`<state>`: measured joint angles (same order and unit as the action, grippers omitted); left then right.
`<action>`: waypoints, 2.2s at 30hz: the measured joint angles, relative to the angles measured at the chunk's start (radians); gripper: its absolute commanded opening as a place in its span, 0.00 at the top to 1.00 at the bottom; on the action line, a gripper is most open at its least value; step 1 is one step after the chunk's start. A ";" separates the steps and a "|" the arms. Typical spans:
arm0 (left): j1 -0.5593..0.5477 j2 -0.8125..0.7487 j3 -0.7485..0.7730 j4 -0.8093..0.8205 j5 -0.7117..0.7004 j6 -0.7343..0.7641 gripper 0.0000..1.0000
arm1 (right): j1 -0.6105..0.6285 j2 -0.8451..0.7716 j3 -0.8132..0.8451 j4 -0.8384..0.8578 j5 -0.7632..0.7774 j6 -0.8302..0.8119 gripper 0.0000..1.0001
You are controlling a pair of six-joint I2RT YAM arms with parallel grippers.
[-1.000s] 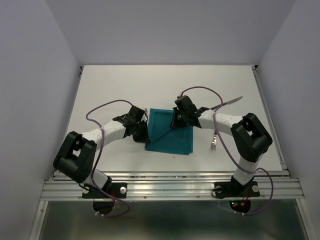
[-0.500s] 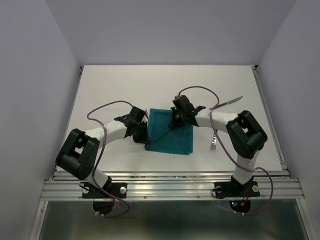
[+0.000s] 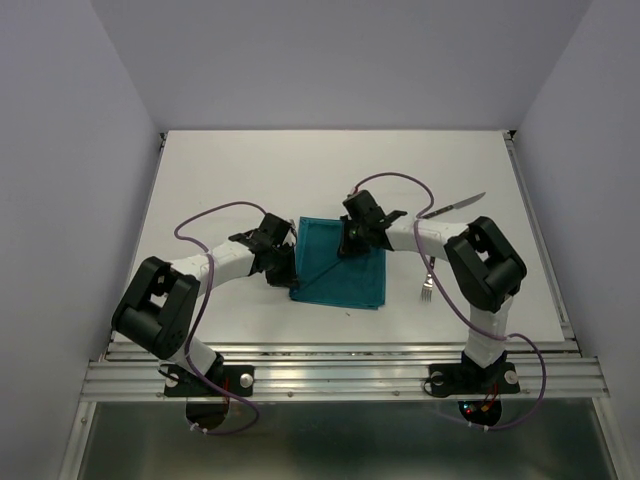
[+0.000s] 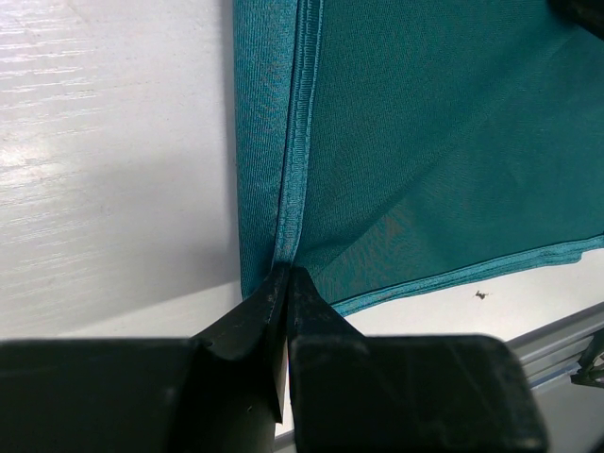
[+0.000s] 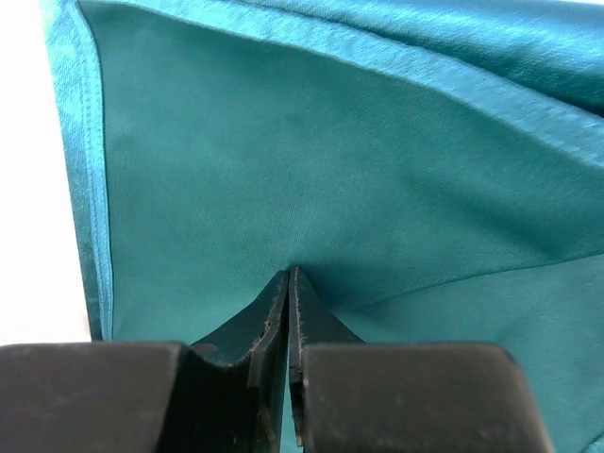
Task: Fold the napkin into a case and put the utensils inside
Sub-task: Smooth out the upper triangle-folded napkin at the center of the board.
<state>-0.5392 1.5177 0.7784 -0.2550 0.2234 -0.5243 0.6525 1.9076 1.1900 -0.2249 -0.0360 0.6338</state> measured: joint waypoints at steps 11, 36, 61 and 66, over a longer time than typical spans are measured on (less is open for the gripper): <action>0.000 0.000 0.000 0.002 0.001 0.000 0.88 | -0.117 0.017 0.029 -0.007 0.027 -0.030 0.93; 0.000 0.014 0.000 0.005 0.006 0.001 0.88 | -0.237 0.051 0.107 -0.040 0.065 -0.107 0.93; 0.003 0.018 0.001 0.005 0.012 0.001 0.88 | -0.240 -0.032 0.063 -0.064 0.102 -0.113 0.93; 0.003 0.018 0.001 0.005 0.012 0.001 0.88 | -0.240 -0.042 0.035 -0.064 0.113 -0.108 0.93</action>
<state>-0.5358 1.5360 0.7795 -0.2504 0.2352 -0.5232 0.4122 1.8656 1.2247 -0.2886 0.0772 0.5259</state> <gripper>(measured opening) 0.123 0.071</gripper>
